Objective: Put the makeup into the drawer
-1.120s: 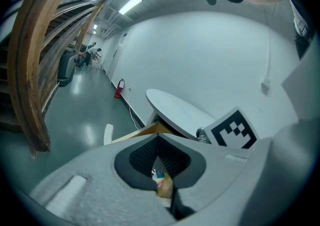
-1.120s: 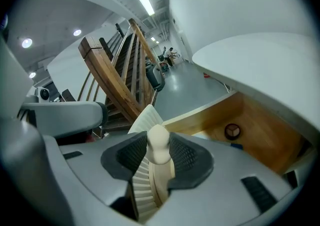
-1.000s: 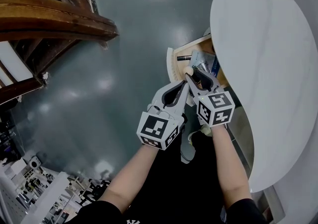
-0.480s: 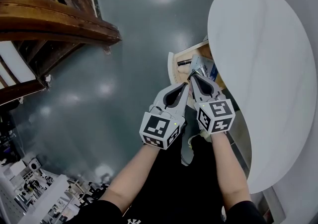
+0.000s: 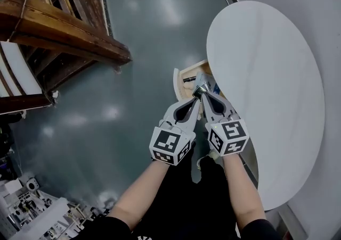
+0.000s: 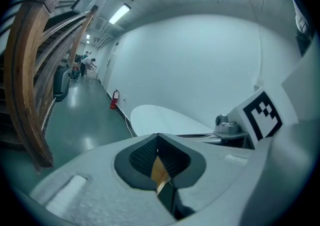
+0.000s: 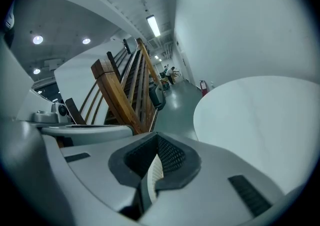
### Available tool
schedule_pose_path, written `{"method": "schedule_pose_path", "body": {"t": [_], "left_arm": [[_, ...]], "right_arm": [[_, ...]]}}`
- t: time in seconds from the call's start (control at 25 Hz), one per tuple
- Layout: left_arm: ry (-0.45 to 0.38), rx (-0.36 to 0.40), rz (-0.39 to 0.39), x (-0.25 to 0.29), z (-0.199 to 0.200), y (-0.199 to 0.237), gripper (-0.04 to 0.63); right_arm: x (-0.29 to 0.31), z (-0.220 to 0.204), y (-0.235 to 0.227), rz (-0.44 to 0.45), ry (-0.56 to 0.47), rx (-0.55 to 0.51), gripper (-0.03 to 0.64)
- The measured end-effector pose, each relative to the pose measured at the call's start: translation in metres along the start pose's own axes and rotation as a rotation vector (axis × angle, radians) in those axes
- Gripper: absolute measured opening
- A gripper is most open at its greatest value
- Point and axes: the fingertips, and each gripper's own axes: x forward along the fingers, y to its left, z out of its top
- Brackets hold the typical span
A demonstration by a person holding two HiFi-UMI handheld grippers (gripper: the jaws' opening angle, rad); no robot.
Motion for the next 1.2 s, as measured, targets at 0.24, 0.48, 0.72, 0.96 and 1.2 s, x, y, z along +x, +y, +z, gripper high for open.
{"method": "schedule_pose_path", "body": {"t": [0.24, 0.48, 0.72, 0.96, 1.2], "left_arm": [[-0.049, 0.027, -0.005, -0.015, 0.034, -0.036, 0.010], [-0.093, 0.065, -0.005, -0.037, 0.069, -0.072, 0.010], [-0.154, 0.112, -0.021, -0.056, 0.109, -0.105, 0.009], [-0.208, 0.153, -0.031, -0.075, 0.139, -0.133, 0.011], [-0.270, 0.174, -0.063, -0.104, 0.172, -0.163, 0.010]], "right_arm": [[-0.043, 0.039, 0.007, 0.006, -0.059, -0.034, 0.015], [-0.091, 0.074, 0.018, 0.009, -0.124, -0.054, 0.015], [-0.133, 0.112, 0.034, 0.010, -0.199, -0.097, 0.015], [-0.171, 0.144, 0.045, -0.003, -0.271, -0.120, 0.015], [-0.212, 0.177, 0.067, -0.021, -0.338, -0.174, 0.015]]}}
